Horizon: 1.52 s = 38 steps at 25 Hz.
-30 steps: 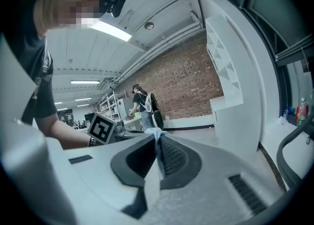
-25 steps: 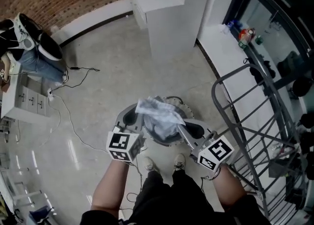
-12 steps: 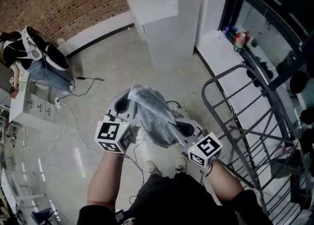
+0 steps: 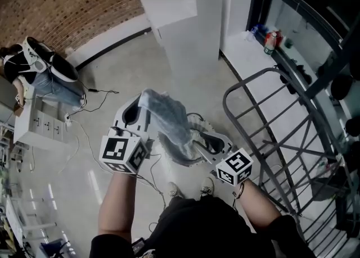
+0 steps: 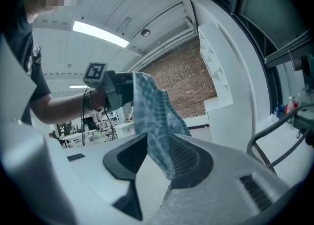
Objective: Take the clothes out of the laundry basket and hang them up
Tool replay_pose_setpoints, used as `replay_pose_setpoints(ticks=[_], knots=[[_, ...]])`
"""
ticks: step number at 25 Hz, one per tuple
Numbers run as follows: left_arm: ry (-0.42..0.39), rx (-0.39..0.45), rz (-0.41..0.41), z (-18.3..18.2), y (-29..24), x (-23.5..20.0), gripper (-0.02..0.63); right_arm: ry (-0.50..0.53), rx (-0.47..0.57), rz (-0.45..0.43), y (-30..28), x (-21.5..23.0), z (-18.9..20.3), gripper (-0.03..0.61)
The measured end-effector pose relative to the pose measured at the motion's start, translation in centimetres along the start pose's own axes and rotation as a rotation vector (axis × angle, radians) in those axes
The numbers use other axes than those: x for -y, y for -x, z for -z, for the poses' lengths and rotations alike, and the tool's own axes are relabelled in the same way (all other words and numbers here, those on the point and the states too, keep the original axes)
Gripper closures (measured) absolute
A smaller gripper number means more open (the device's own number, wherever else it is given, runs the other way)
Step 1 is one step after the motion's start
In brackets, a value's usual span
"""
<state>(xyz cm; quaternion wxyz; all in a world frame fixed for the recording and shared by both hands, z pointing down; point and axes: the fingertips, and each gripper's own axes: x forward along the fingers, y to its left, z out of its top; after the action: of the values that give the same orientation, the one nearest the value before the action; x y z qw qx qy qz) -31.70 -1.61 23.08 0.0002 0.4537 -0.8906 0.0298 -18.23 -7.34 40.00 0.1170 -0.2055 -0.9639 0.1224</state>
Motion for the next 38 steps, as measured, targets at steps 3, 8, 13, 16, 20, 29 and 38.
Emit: replay_pose_setpoints(ticks=[3,8,13,16,20,29,38], knots=[[-0.007,0.016,-0.009,-0.8,0.1,0.7,0.606,-0.054,-0.030,0.007,0.2,1.6,1.9,0.425],[-0.010,0.033,-0.030,-2.3,0.5,0.9,0.606,-0.088,-0.106,-0.019,-1.3,2.3,5.4,0.390],[-0.024,0.043,-0.014,-3.5,1.3,1.4,0.606,-0.221,-0.102,-0.018,-2.8,3.2,6.9,0.378],[-0.027,0.053,0.002,-4.3,1.9,1.2,0.606,-0.374,-0.061,-0.013,-4.0,4.0,7.0,0.342],[-0.026,0.084,0.062,-4.5,2.9,0.8,0.606,-0.647,-0.003,-0.038,-6.1,4.3,7.5,0.287],[0.028,0.179,0.235,-6.5,4.1,-0.5,0.606,-1.065,-0.010,-0.170,-13.2,0.5,8.8,0.546],[0.028,0.129,0.117,-4.0,4.7,-8.1,0.606,-0.529,-0.025,0.062,-12.5,2.6,5.1,0.557]])
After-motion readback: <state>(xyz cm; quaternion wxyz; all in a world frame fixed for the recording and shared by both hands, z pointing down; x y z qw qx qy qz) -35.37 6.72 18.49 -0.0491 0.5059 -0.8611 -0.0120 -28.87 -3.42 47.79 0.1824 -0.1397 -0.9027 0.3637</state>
